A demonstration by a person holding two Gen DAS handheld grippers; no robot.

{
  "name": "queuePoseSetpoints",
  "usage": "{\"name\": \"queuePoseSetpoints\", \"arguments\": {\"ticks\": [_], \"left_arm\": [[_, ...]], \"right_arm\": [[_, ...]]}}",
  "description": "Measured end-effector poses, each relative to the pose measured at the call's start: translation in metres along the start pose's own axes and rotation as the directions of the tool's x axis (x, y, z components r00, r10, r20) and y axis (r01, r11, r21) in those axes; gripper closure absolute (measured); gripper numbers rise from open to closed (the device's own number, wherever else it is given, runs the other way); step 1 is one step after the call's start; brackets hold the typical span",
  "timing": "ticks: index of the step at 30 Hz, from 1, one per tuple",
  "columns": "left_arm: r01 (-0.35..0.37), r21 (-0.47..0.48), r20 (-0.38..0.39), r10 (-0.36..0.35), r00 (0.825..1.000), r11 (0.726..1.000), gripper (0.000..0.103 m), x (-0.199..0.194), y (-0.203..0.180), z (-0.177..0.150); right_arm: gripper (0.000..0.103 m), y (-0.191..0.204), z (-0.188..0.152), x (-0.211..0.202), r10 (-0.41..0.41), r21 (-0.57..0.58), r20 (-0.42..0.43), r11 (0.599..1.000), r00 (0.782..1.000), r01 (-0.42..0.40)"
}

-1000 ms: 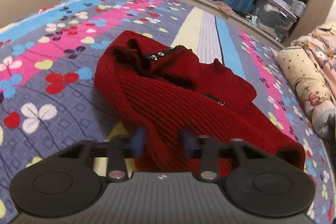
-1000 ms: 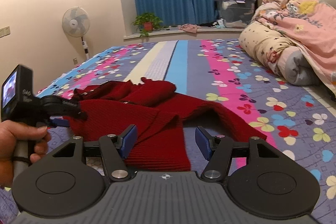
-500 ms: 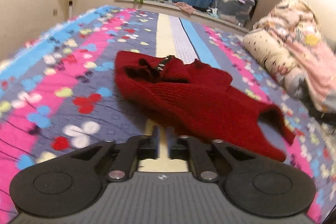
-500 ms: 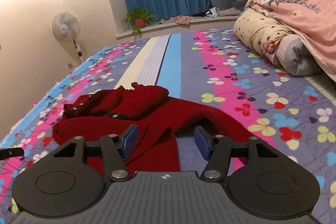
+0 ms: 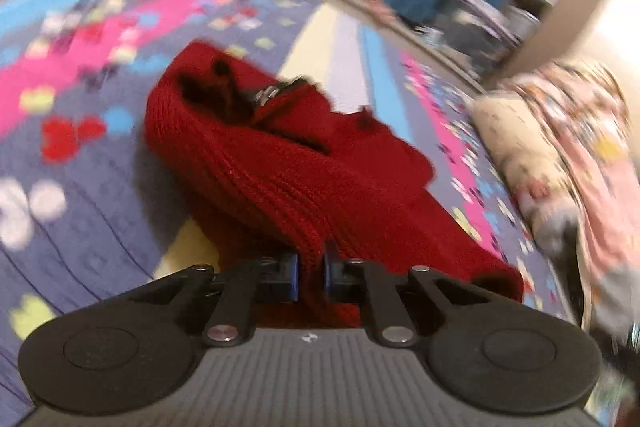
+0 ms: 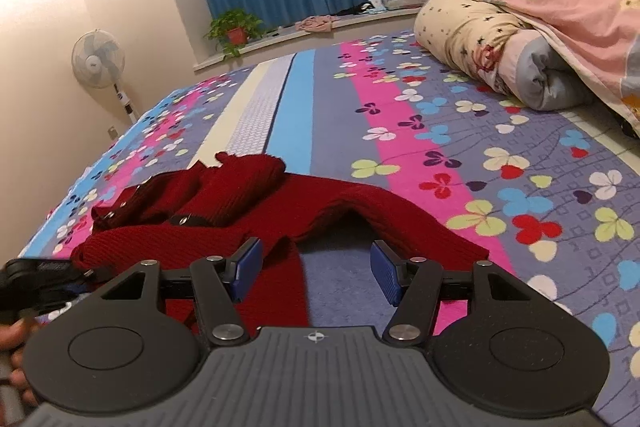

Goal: Fold small clothes
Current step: 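Grasp the red sweater hem with both grippers and lift it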

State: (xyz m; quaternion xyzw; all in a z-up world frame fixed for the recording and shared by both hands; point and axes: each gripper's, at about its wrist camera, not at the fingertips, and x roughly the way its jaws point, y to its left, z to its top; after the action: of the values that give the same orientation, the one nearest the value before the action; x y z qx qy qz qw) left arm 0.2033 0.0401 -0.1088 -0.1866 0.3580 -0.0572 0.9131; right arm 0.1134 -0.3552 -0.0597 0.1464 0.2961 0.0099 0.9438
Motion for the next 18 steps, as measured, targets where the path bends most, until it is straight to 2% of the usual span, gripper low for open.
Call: {"name": "queuePoseSetpoints", "arguments": {"ticks": [2,4,6,9,10,12,14,15,17,18], "left_arm": [[0.002,0.104,0.002,-0.002,1.000,0.995,0.092,-0.031,0.009,-0.001],[-0.004,0.205,-0.034,0.011,0.999,0.979,0.092,-0.065,0.032,-0.005],[-0.031,0.282,-0.093,0.059,0.994,0.959,0.093,-0.097,0.068,-0.010],[-0.084,0.379,-0.181,0.162,0.970,0.922,0.093,-0.128,0.129,-0.019],[-0.091,0.372,-0.202,0.176,0.963,0.924,0.093,-0.133,0.147,-0.022],[-0.075,0.287,-0.219,0.142,0.965,0.955,0.092,-0.137,0.180,-0.028],[-0.053,0.196,-0.249,0.102,0.963,0.979,0.090,-0.132,0.194,-0.031],[-0.050,0.206,-0.249,0.102,0.963,0.977,0.089,-0.132,0.192,-0.030],[-0.046,0.267,-0.227,0.109,0.968,0.963,0.071,-0.129,0.181,-0.031],[-0.049,0.270,-0.220,0.111,0.969,0.962,0.057,-0.127,0.180,-0.031]], "right_arm": [[0.041,-0.001,0.001,0.001,0.003,-0.003,0.001,1.000,1.000,-0.003],[0.041,0.000,0.003,0.003,0.011,-0.008,-0.005,1.000,1.000,-0.011],[0.041,0.004,0.004,0.007,0.031,-0.017,-0.019,0.999,0.999,-0.031],[0.041,0.008,0.003,0.015,0.055,-0.024,-0.054,0.998,0.997,-0.057],[0.041,0.010,0.001,0.020,0.058,-0.025,-0.071,0.998,0.996,-0.060],[0.041,0.015,-0.004,0.034,0.068,-0.039,-0.129,0.997,0.989,-0.074],[0.041,0.018,-0.014,0.051,0.085,-0.041,-0.205,0.995,0.975,-0.095],[0.041,0.020,-0.019,0.059,0.096,-0.030,-0.233,0.994,0.968,-0.106],[0.039,0.025,-0.028,0.075,0.148,0.006,-0.286,0.988,0.947,-0.153],[0.035,0.029,-0.031,0.081,0.159,0.011,-0.300,0.986,0.941,-0.163]]}}
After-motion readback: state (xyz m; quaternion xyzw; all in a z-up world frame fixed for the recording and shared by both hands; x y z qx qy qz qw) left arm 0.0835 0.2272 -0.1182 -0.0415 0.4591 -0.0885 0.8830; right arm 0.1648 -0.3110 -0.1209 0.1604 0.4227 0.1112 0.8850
